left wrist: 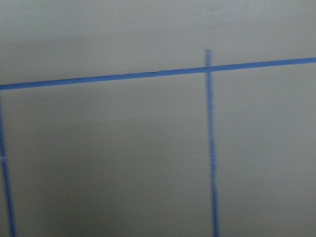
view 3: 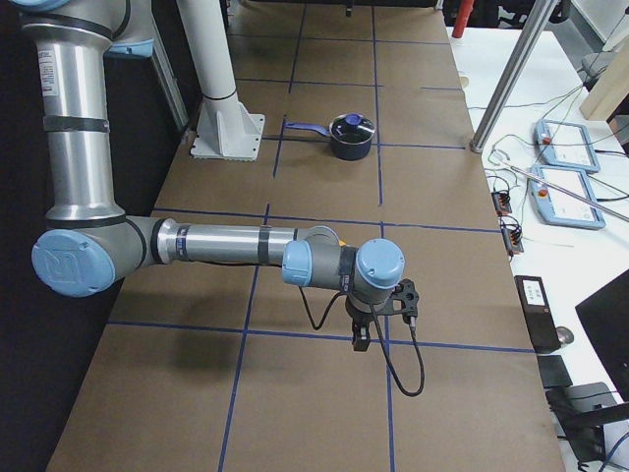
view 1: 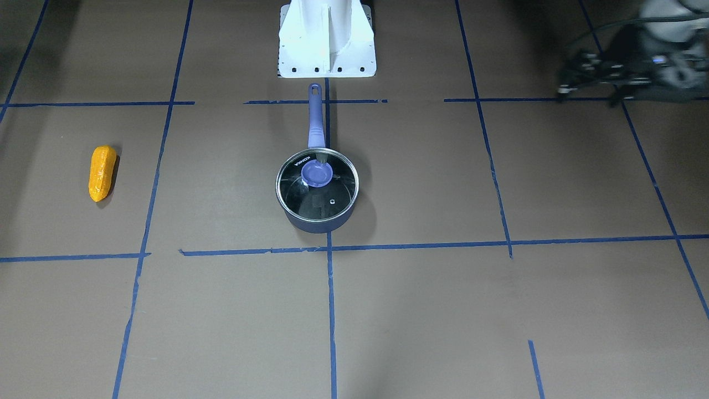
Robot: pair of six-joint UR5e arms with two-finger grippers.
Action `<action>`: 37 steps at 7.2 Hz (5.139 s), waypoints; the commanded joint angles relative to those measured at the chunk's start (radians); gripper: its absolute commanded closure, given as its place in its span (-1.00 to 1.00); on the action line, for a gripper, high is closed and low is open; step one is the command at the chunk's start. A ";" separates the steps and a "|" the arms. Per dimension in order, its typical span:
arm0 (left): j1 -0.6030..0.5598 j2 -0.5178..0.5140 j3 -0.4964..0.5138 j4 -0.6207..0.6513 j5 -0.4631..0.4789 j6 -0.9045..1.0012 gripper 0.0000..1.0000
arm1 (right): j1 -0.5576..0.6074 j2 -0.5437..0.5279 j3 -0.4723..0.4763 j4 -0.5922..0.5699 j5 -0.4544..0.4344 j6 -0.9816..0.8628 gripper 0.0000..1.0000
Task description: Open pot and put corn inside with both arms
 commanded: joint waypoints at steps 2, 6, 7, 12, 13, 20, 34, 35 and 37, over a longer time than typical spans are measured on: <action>0.232 -0.211 0.068 -0.004 0.102 -0.307 -1.00 | -0.002 0.002 -0.002 0.000 0.000 0.004 -1.00; 0.312 -0.582 0.407 -0.012 0.184 -0.395 -1.00 | -0.002 0.003 -0.002 -0.001 0.006 0.002 -1.00; 0.312 -0.634 0.488 -0.068 0.184 -0.398 -1.00 | -0.002 0.002 -0.011 0.022 0.003 0.001 -1.00; 0.376 -0.695 0.689 -0.269 0.219 -0.449 -1.00 | -0.002 -0.008 -0.031 0.069 0.003 0.002 -1.00; 0.379 -0.693 0.737 -0.347 0.219 -0.472 -1.00 | -0.002 -0.008 -0.031 0.069 0.004 0.004 -1.00; 0.433 -0.695 0.769 -0.364 0.236 -0.499 -1.00 | -0.002 -0.002 -0.031 0.069 0.007 0.004 -1.00; 0.461 -0.696 0.812 -0.444 0.256 -0.559 0.13 | -0.002 0.017 -0.033 0.069 0.007 0.012 -1.00; 0.461 -0.695 0.799 -0.440 0.257 -0.559 0.49 | -0.002 0.017 -0.031 0.069 0.009 0.012 -1.00; 0.445 -0.687 0.737 -0.414 0.259 -0.559 0.62 | -0.002 0.018 -0.025 0.068 0.009 0.013 -1.00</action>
